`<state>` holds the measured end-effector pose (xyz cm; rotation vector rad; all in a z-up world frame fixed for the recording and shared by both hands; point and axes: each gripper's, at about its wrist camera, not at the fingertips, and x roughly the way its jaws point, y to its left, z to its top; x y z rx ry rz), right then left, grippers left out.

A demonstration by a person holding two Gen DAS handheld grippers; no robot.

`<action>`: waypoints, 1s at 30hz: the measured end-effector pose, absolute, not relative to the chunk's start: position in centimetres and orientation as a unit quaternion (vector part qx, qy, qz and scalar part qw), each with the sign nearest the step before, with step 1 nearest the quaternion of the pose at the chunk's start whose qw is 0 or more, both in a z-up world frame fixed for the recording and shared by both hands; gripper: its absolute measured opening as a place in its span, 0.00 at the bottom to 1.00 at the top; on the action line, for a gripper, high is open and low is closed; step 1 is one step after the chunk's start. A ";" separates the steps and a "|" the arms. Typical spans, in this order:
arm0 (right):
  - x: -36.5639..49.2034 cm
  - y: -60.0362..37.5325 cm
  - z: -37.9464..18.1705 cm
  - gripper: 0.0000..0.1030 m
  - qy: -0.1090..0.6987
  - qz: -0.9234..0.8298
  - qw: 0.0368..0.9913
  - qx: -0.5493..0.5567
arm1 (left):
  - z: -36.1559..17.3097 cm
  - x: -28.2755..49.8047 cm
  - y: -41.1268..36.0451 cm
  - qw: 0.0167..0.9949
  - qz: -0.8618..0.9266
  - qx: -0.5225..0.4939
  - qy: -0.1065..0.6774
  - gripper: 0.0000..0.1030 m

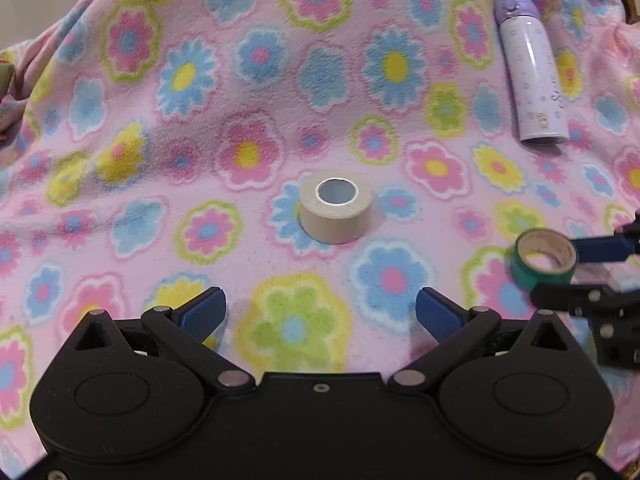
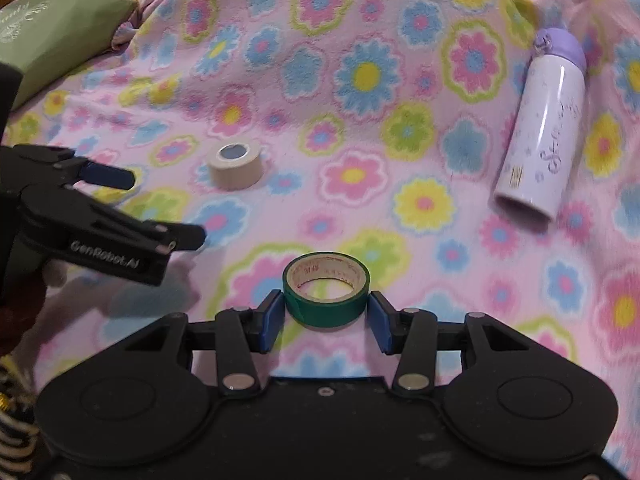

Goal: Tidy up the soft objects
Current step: 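Move both tools back toward the beige and green tape rolls, then grasp the beige tape roll with left tool while right grasps green tape roll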

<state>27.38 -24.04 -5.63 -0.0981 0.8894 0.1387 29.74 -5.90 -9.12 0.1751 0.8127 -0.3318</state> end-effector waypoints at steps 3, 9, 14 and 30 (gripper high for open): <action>29.1 -24.5 -6.4 0.44 0.421 0.052 0.904 -0.043 | -9.5 30.5 -5.8 0.902 -0.159 0.080 0.392 0.96; 31.1 -24.2 -7.8 0.50 0.384 0.044 0.921 -0.054 | -9.8 32.0 -5.8 0.902 -0.164 0.060 0.394 0.96; 31.9 -24.0 -8.5 0.73 0.380 0.029 0.923 -0.054 | -9.4 33.1 -6.3 0.905 -0.178 0.048 0.384 0.96; 31.7 -25.0 -8.7 0.63 0.371 0.044 0.927 -0.021 | -10.2 36.4 -8.3 0.901 -0.180 0.048 0.393 0.96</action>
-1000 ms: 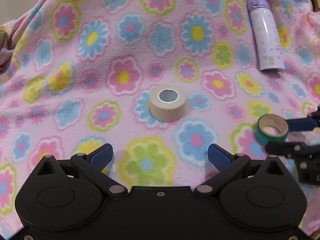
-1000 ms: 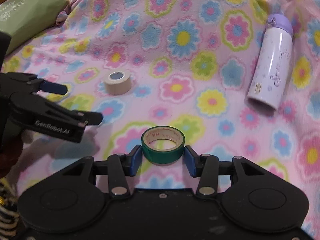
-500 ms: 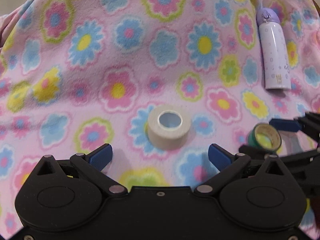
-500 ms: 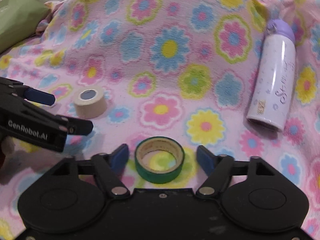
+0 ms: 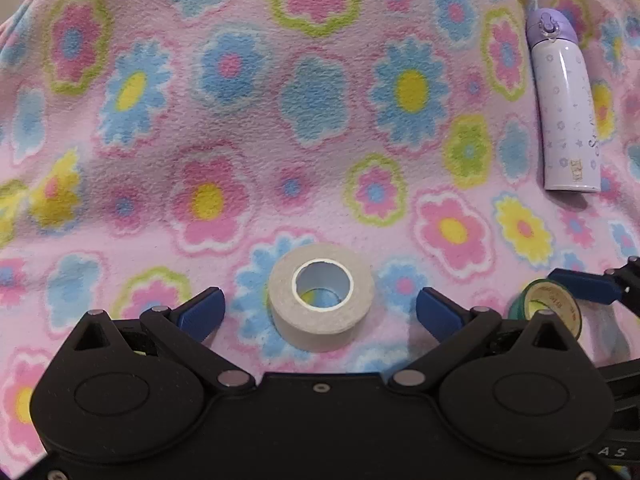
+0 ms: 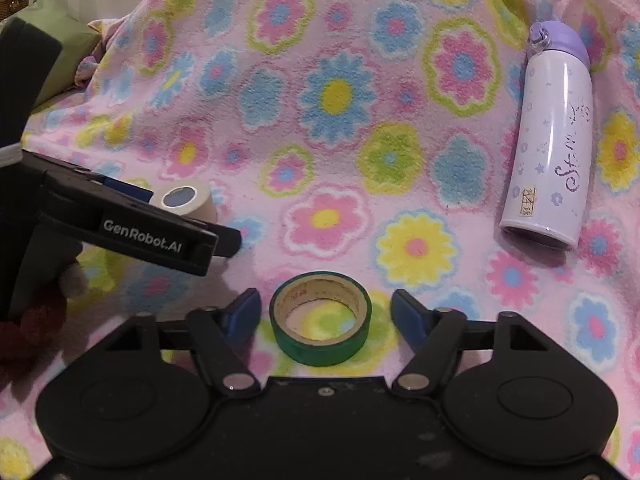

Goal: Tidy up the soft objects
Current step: 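Grasp the beige tape roll with left tool while right grasps green tape roll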

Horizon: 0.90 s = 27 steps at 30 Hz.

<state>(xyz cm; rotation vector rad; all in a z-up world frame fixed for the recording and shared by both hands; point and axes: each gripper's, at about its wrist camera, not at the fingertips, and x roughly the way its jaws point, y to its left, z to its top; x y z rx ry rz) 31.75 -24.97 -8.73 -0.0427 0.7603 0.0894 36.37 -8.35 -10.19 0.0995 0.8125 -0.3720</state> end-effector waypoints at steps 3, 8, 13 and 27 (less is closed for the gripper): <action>31.6 -25.2 -8.7 0.53 0.365 0.045 0.930 -0.014 | -10.4 36.6 -8.3 0.899 -0.180 0.049 0.395 0.96; 31.6 -25.4 -8.8 0.52 0.363 0.044 0.931 -0.003 | -10.3 37.1 -8.7 0.898 -0.193 0.047 0.393 0.92; 31.6 -25.4 -8.8 0.52 0.361 0.043 0.932 -0.003 | -9.6 36.7 -8.4 0.903 -0.186 0.039 0.385 0.52; 31.6 -25.5 -8.8 0.53 0.360 0.039 0.932 0.000 | -6.3 32.6 -5.8 0.907 -0.146 0.041 0.393 0.46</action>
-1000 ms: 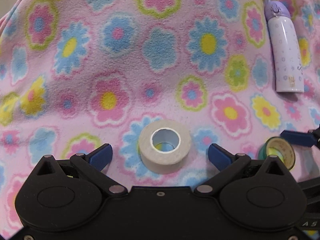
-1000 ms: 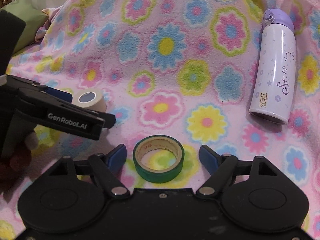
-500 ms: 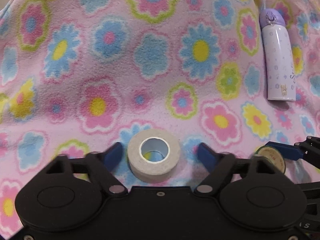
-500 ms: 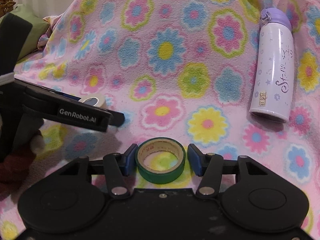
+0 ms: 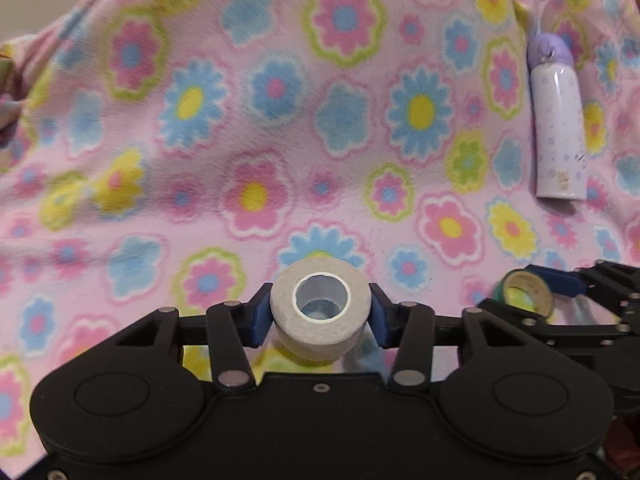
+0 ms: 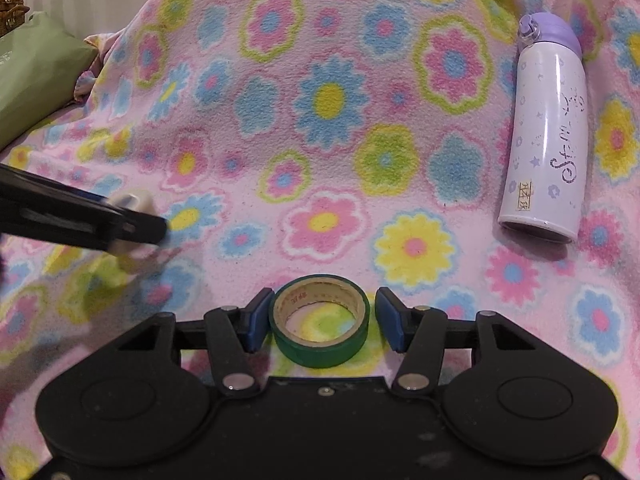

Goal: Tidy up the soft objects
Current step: 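Grasp the beige tape roll with left tool while right grasps green tape roll, then carry the beige and green tape rolls over the basket with both tools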

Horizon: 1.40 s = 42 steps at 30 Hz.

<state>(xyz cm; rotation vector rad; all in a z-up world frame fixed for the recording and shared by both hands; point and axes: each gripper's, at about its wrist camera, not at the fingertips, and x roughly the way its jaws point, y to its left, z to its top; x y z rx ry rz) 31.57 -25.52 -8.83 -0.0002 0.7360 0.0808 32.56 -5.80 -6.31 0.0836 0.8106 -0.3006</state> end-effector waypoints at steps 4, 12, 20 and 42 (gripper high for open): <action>31.6 -25.3 -8.8 0.53 0.362 0.035 0.932 -0.007 | -3.5 30.0 -5.2 0.915 -0.138 0.040 0.376 0.46; 31.0 -24.4 -8.1 0.47 0.388 0.016 0.921 -0.019 | -0.2 24.2 -4.4 0.920 -0.145 0.026 0.362 0.46; 27.5 -25.0 -5.3 0.46 0.399 0.009 0.916 0.049 | 0.7 19.0 -4.7 0.923 -0.150 0.053 0.351 0.46; 2.0 -20.7 3.2 0.47 0.338 -0.012 0.936 0.098 | 3.6 2.8 -3.6 0.932 -0.170 0.046 0.317 0.46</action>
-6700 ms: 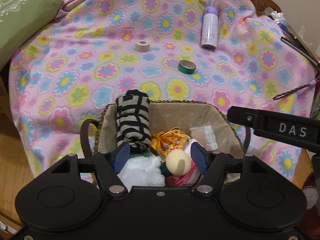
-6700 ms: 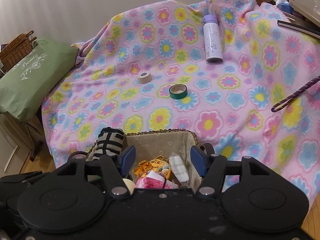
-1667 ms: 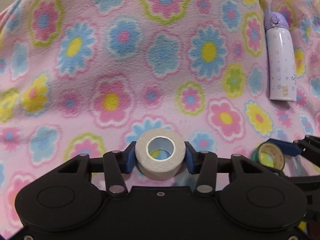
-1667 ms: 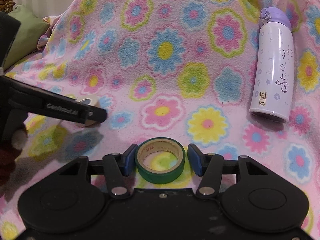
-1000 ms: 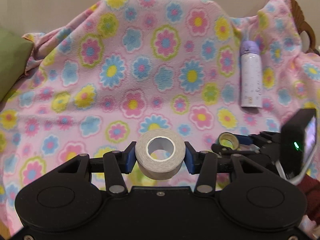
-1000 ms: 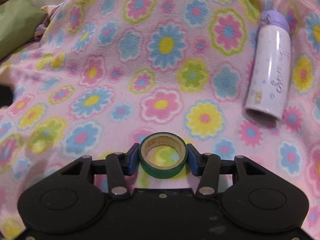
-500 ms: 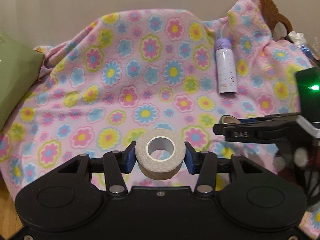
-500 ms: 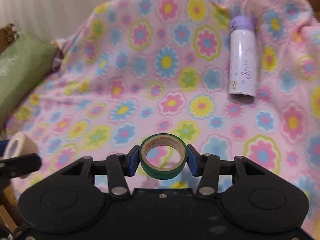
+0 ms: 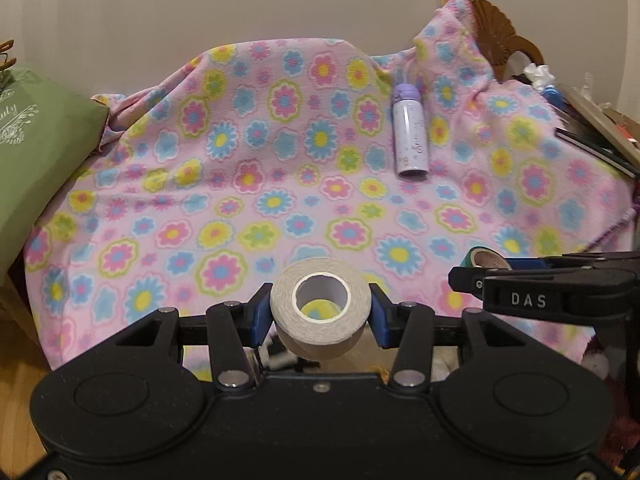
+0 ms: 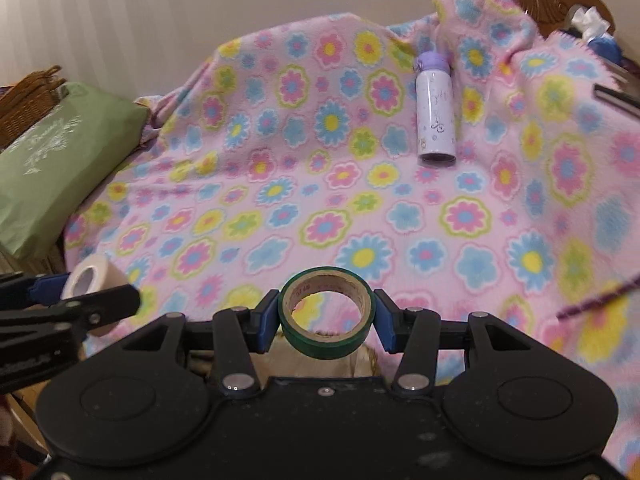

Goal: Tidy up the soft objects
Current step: 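Carry the beige and green tape rolls over the basket with both tools, then open both tools to drop the tape rolls into the basket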

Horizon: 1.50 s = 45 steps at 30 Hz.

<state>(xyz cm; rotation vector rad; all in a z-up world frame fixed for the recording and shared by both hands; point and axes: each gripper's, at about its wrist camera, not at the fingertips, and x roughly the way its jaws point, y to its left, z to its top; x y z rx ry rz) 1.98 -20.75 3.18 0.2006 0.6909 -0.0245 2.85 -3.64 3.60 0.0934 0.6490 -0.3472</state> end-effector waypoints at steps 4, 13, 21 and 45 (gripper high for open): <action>-1.9 -19.9 3.9 0.47 0.322 -0.017 0.942 0.095 | 3.2 0.7 -3.5 0.929 -0.172 0.038 0.325 0.46; -5.6 -19.1 4.6 0.47 0.327 -0.013 0.940 0.093 | 1.7 -0.9 -2.4 0.922 -0.166 0.007 0.349 0.46; -3.0 -17.9 4.4 0.47 0.344 -0.007 0.936 0.076 | 0.3 1.5 -3.0 0.914 -0.145 0.005 0.379 0.46; -1.5 -18.6 4.0 0.61 0.368 -0.020 0.925 0.094 | 0.0 2.6 -3.1 0.900 -0.125 -0.006 0.418 0.75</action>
